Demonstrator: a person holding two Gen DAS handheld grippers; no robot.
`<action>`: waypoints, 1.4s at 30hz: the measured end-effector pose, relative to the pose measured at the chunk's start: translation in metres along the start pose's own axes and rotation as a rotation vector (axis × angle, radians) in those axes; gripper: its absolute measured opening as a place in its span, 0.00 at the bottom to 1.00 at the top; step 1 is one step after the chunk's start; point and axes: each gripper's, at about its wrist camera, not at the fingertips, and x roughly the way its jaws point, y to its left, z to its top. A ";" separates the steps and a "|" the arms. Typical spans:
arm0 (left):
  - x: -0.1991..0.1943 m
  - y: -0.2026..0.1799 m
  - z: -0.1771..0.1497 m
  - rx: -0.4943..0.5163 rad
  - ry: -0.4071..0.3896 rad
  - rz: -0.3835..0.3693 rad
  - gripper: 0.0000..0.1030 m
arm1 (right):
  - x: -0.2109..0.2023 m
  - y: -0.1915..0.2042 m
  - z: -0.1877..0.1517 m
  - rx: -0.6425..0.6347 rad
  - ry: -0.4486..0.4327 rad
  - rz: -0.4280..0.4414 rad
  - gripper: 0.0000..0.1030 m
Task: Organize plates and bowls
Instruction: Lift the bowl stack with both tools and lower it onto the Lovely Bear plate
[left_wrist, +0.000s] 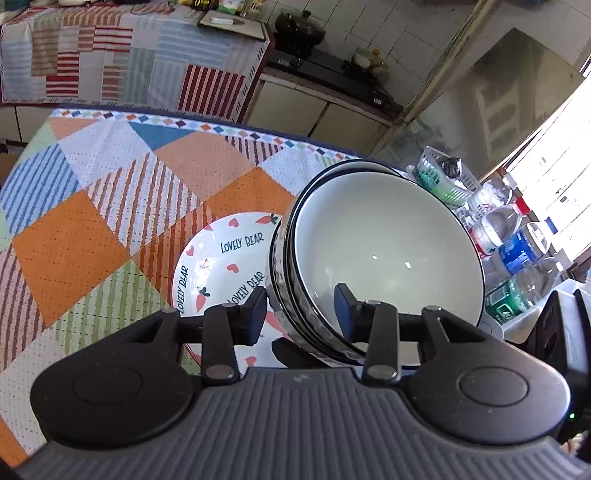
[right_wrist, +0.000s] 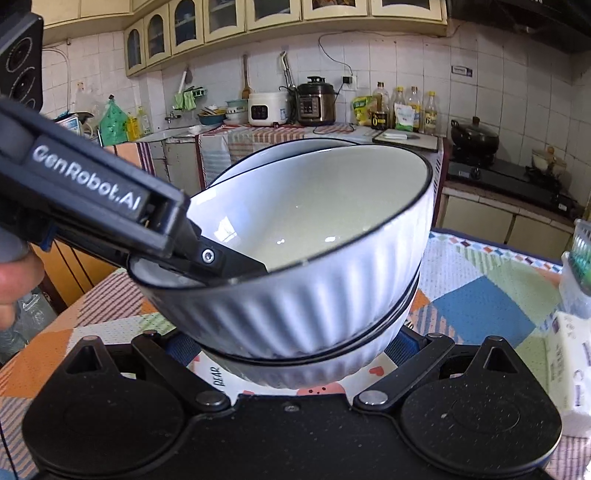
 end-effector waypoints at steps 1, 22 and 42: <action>0.006 0.003 0.001 -0.007 0.010 0.005 0.36 | 0.005 -0.001 -0.002 0.005 0.007 0.001 0.97; 0.048 0.024 -0.013 0.000 0.052 0.048 0.36 | 0.044 -0.004 -0.029 0.065 0.084 -0.014 0.97; -0.003 0.026 -0.024 -0.107 -0.083 0.057 0.54 | 0.020 0.012 -0.032 0.121 0.102 -0.119 0.98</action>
